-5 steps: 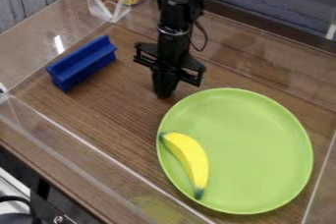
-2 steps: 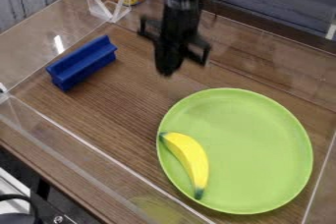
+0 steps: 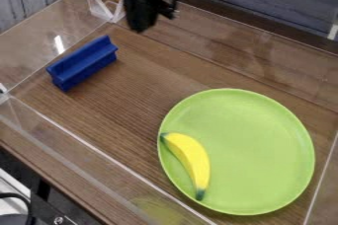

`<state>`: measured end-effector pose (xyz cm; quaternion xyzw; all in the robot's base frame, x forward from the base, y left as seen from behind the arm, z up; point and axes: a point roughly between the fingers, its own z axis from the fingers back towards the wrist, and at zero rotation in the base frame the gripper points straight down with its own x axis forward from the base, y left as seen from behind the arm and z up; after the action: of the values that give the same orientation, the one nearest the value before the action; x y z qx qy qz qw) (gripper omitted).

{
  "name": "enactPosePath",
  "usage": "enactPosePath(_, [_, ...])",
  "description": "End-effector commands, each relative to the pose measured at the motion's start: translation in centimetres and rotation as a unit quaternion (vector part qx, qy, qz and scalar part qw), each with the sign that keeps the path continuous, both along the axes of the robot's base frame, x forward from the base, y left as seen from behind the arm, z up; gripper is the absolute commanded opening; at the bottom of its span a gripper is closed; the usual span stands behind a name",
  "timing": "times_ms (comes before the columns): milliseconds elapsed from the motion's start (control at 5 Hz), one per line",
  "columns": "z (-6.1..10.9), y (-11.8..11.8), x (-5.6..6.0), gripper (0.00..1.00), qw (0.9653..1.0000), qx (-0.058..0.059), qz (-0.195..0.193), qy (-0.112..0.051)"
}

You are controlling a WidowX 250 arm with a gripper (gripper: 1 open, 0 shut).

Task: Put the blue object in the green plate

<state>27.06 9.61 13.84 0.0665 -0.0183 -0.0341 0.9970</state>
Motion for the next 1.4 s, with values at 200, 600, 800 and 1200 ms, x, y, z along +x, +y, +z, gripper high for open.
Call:
enactPosePath(200, [-0.6, 4.1, -2.8, 1.0, 0.9996, 0.007, -0.012, -0.024])
enactPosePath(600, [-3.3, 7.3, -2.5, 1.0, 0.9994, 0.006, -0.015, -0.031])
enactPosePath(800, [-4.9, 8.5, -1.6, 1.0, 0.9992, -0.001, -0.01, -0.039])
enactPosePath(1200, [-6.7, 10.6, -0.8, 1.0, 0.9985, -0.018, -0.024, -0.045])
